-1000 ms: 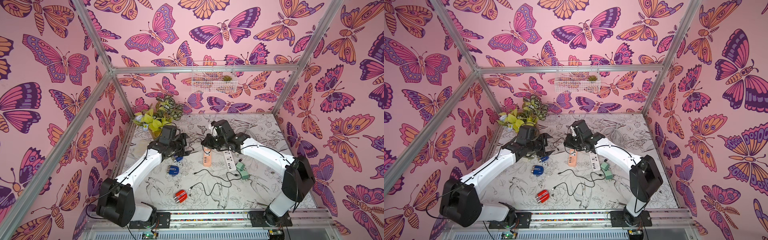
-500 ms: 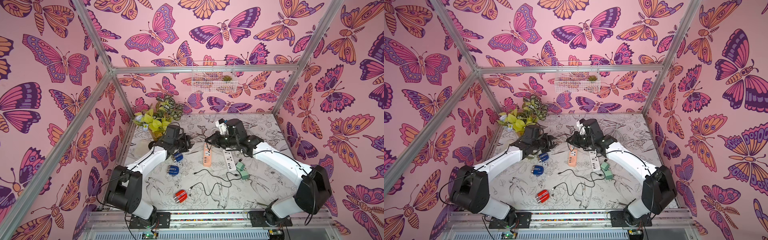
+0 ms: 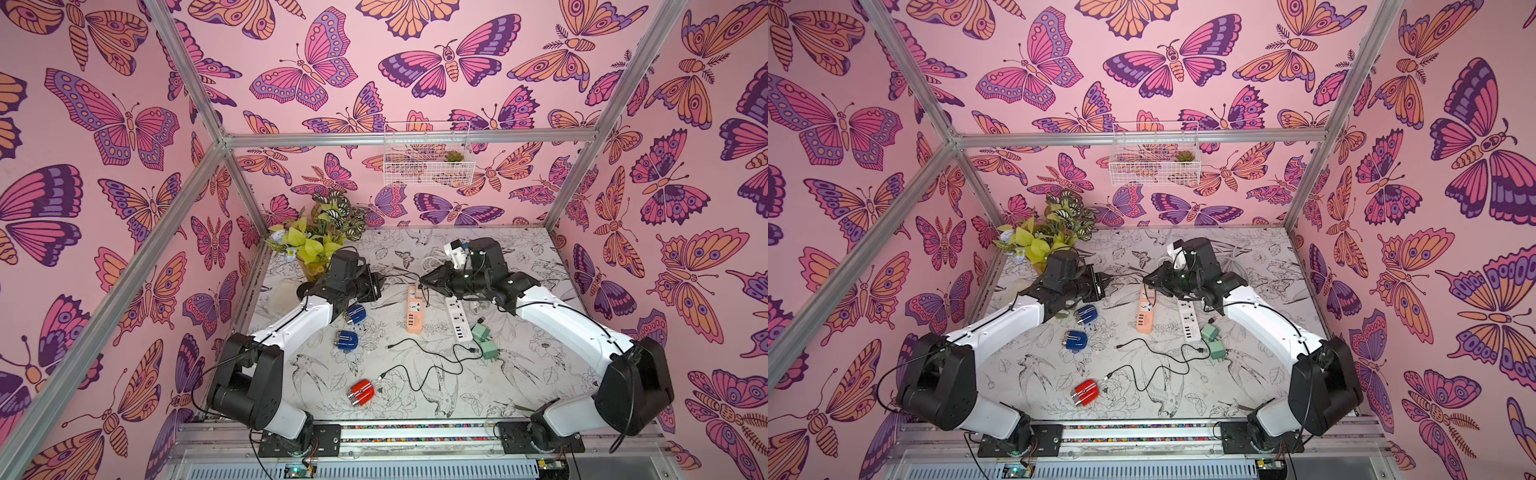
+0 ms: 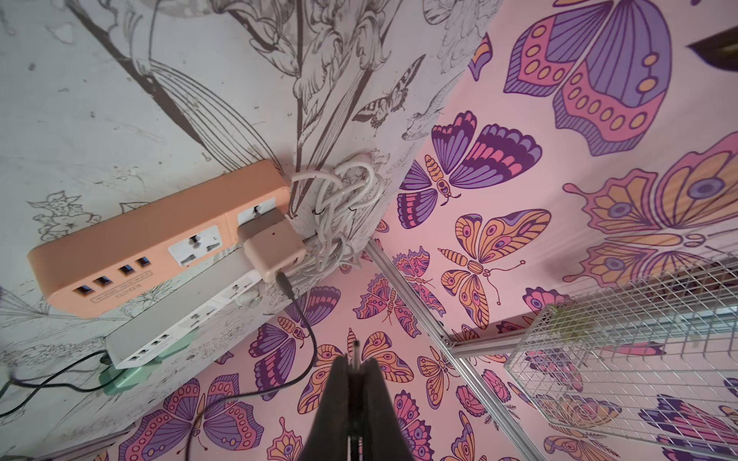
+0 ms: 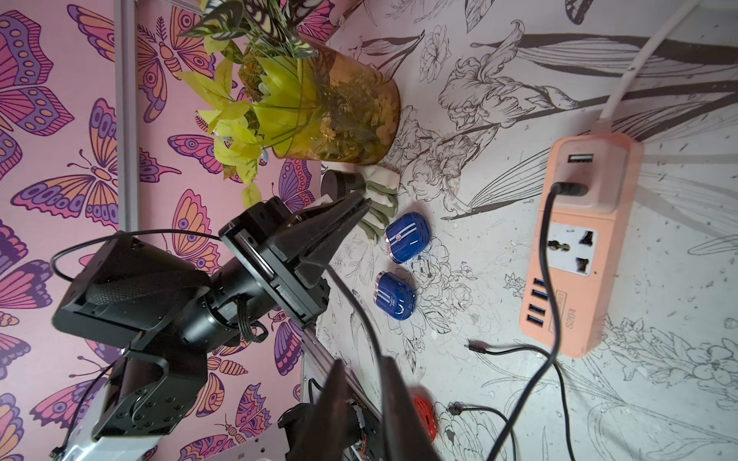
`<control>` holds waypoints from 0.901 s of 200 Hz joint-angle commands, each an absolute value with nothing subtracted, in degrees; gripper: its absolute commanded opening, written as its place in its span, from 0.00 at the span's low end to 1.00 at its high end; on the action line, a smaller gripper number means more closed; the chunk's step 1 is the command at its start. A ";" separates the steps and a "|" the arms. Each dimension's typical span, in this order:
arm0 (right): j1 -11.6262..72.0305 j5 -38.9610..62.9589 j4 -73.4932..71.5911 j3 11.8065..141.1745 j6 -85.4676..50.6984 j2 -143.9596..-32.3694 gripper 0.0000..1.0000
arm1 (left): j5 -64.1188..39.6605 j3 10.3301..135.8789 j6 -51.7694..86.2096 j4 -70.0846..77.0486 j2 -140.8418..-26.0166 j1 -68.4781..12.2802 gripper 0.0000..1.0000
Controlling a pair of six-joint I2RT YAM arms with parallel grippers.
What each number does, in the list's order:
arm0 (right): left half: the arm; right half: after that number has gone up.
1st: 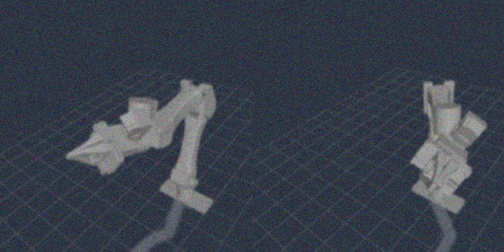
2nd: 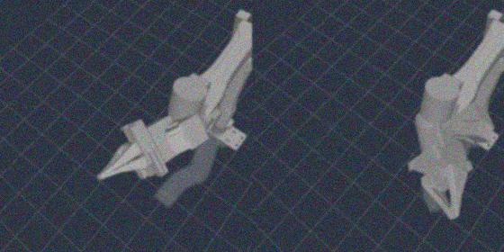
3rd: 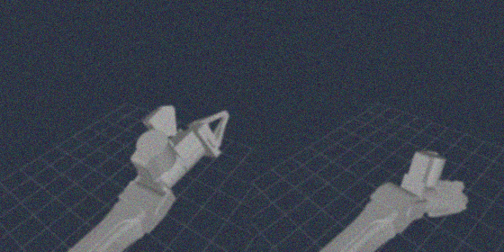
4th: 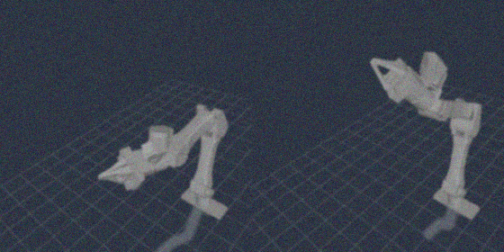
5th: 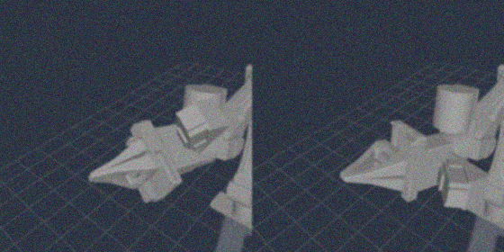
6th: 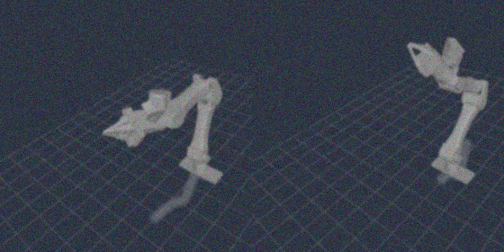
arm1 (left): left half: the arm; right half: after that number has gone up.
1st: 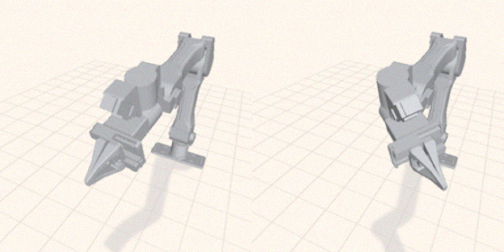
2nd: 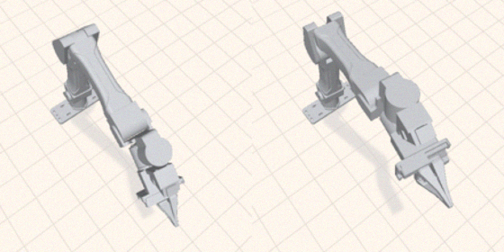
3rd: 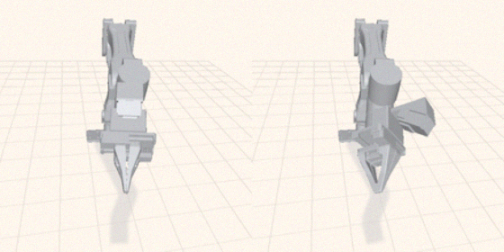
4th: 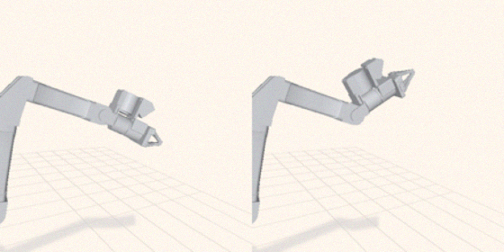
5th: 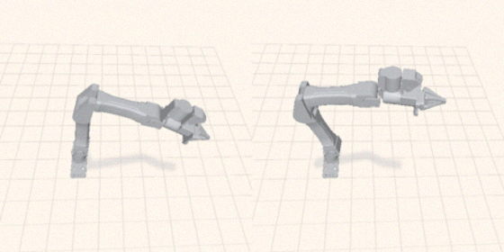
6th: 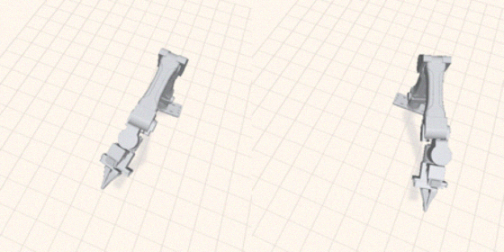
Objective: Charge the electric shaver
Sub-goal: Pick up the charging cable from the center of the board.
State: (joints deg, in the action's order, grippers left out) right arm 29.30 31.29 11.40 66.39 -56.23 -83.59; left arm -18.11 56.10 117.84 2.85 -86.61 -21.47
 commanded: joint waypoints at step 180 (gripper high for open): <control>43.51 5.01 -30.64 57.51 -130.65 -88.65 0.50 | -6.72 50.91 98.26 24.70 -81.01 -28.34 0.00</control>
